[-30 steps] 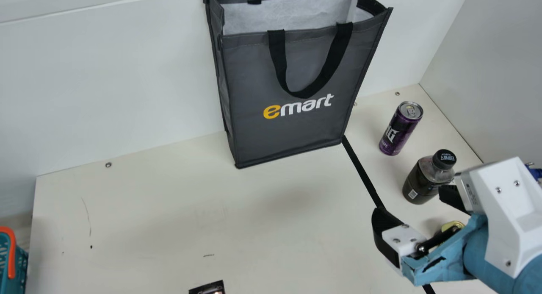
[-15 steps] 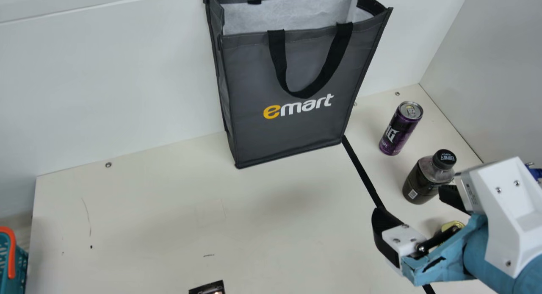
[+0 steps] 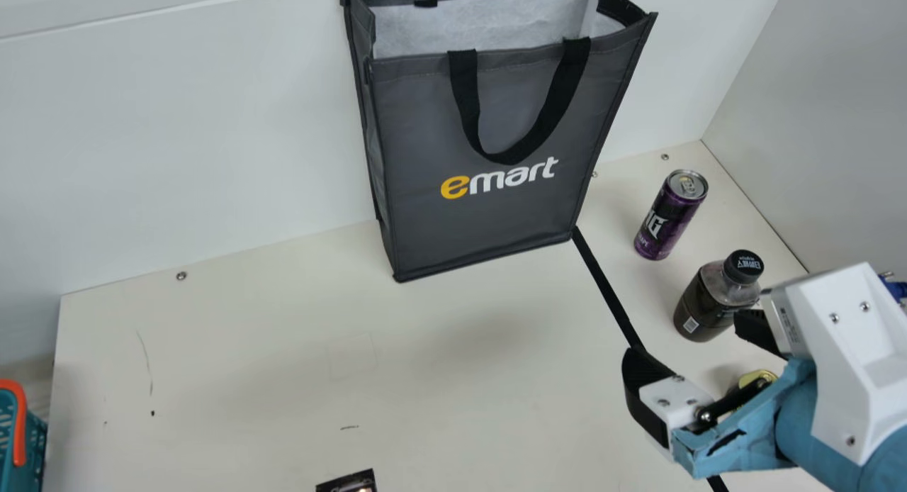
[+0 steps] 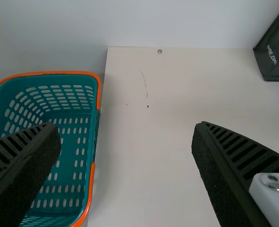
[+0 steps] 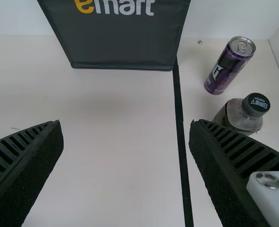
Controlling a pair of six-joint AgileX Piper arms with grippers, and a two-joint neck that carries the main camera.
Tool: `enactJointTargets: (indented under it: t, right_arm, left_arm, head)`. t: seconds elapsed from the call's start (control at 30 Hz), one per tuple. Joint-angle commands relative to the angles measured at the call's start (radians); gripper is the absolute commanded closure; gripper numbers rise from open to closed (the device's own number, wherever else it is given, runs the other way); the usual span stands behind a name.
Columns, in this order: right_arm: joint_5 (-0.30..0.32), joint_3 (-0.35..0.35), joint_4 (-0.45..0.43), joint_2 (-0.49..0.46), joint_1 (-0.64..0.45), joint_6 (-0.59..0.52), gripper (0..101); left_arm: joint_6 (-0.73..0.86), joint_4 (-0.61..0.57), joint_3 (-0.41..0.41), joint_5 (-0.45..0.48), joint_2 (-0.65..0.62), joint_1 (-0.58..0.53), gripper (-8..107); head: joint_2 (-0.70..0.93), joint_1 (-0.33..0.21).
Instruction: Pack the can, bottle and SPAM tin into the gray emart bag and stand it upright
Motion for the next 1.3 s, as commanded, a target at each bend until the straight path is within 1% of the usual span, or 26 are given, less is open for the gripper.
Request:
enactJointTargets:
  t: [0.0, 0.3, 0.57, 0.73, 1.0, 1.27]
  right_arm:
    - [-0.001, 0.000, -0.001, 0.001, 0.000, 0.000, 6]
    - [-0.023, -0.021, -0.005, 0.038, 0.002, -0.012, 6]
    - [-0.043, -0.075, -0.010, 0.093, -0.001, -0.057, 6]
    - [-0.049, -0.118, -0.012, 0.131, 0.001, -0.120, 6]
    - [-0.078, -0.194, -0.023, 0.192, -0.005, -0.238, 6]
    - [-0.100, -0.279, 0.020, 0.265, -0.039, -0.368, 6]
  left_arm:
    - [0.000, 0.000, 0.000, 0.000, 0.000, 0.000, 9]
    - [0.000, 0.000, 0.000, 0.000, 0.000, 0.000, 9]
    - [0.000, 0.000, 0.000, 0.000, 0.000, 0.000, 9]
    - [0.000, 0.000, 0.000, 0.000, 0.000, 0.000, 9]
    - [0.000, 0.000, 0.000, 0.000, 0.000, 0.000, 9]
    - [0.000, 0.000, 0.000, 0.000, 0.000, 0.000, 9]
  head:
    - [-0.001, -0.023]
    - [-0.001, -0.023]
    - [-0.001, -0.023]
    - [-0.001, -0.023]
    - [-0.001, -0.023]
    - [-0.001, -0.023]
